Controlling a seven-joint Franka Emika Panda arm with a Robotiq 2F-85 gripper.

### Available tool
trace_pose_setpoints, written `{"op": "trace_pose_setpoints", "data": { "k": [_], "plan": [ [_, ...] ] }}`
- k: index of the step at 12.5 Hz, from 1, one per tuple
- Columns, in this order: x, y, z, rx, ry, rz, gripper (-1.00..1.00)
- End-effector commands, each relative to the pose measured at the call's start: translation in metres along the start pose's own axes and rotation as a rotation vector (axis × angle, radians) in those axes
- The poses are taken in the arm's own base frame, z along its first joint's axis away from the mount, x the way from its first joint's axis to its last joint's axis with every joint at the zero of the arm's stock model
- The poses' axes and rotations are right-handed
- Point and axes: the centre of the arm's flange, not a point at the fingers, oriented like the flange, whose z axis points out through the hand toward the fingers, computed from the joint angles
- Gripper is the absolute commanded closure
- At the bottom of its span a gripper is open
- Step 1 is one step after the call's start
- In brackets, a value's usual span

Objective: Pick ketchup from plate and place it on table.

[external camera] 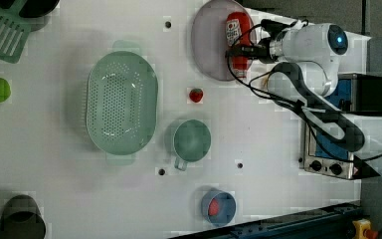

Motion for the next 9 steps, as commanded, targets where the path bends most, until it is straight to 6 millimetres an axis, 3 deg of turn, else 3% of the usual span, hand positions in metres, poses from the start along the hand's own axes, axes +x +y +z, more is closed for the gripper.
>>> {"op": "trace_pose_setpoints", "data": {
  "k": [1,5,9],
  "plan": [
    [0.024,0.007,-0.152,-0.016,0.101,0.077,-0.2],
    [-0.009,0.032,-0.234,-0.091,-0.066,0.165,-0.2],
    [-0.053,0.059,-0.269,-0.123,-0.108,0.443,-0.2]
  ]
}}
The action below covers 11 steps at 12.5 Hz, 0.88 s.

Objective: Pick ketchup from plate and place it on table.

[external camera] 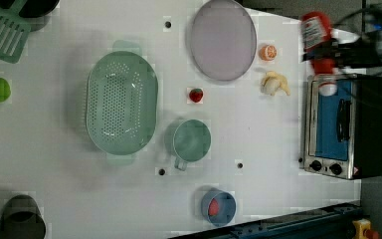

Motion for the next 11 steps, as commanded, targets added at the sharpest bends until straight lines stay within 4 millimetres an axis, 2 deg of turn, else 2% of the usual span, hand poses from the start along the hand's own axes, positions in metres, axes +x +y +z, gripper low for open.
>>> {"op": "trace_pose_setpoints", "data": {
  "k": [1,5,7,11],
  "plan": [
    [-0.03,0.033,0.03,-0.045,-0.108,0.238,-0.2],
    [-0.072,0.057,0.054,-0.019,-0.076,0.282,-0.2],
    [-0.09,0.068,0.083,0.014,-0.078,0.316,-0.2],
    [-0.116,0.076,0.156,0.062,-0.083,0.366,-0.2]
  ]
}}
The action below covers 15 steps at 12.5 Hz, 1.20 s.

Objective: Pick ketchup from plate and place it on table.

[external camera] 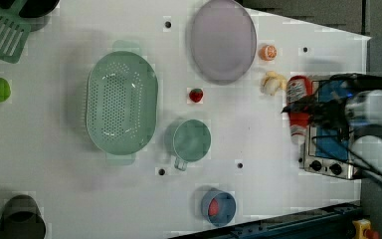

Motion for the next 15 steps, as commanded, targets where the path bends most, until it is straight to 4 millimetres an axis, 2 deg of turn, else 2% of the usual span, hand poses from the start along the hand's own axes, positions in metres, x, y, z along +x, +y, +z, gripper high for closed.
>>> {"op": "trace_pose_setpoints", "data": {
  "k": [1,3,4,6,7,8,10,12,15],
  "plan": [
    [0.0,0.008,0.027,0.045,0.039,0.07,-0.2],
    [-0.007,0.011,0.058,0.049,0.04,0.071,-0.2],
    [-0.011,0.013,0.073,0.043,0.028,0.071,-0.28],
    [-0.016,0.014,0.088,0.045,0.027,0.069,-0.7],
    [-0.015,0.014,0.087,0.05,0.036,0.069,-0.93],
    [-0.014,0.013,0.082,0.055,0.044,0.07,-1.0],
    [-0.007,0.01,0.055,0.081,0.091,0.07,-1.0],
    [0.004,0.006,0.007,0.112,0.149,0.077,-1.0],
    [0.011,0.006,-0.068,0.09,0.123,0.095,-1.0]
  ]
}}
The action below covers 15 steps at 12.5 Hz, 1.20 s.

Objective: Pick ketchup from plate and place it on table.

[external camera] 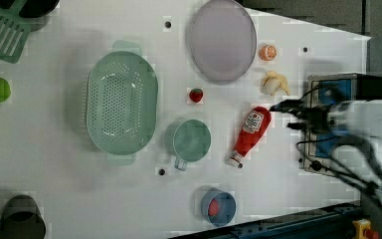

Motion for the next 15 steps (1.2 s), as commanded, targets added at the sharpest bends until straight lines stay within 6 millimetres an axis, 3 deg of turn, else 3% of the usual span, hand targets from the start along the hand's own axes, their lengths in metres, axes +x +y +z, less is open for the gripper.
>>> {"op": "trace_pose_setpoints", "data": {
  "k": [1,5,8,11,15],
  "plan": [
    [0.029,-0.004,-0.113,0.052,0.074,0.122,-1.0],
    [0.044,-0.014,-0.228,0.058,0.078,0.176,-1.0],
    [0.039,-0.008,-0.281,0.01,0.012,0.181,-1.0],
    [0.032,-0.004,-0.299,-0.02,-0.031,0.181,-1.0],
    [0.033,-0.004,-0.295,-0.023,-0.035,0.181,-1.0]
  ]
}}
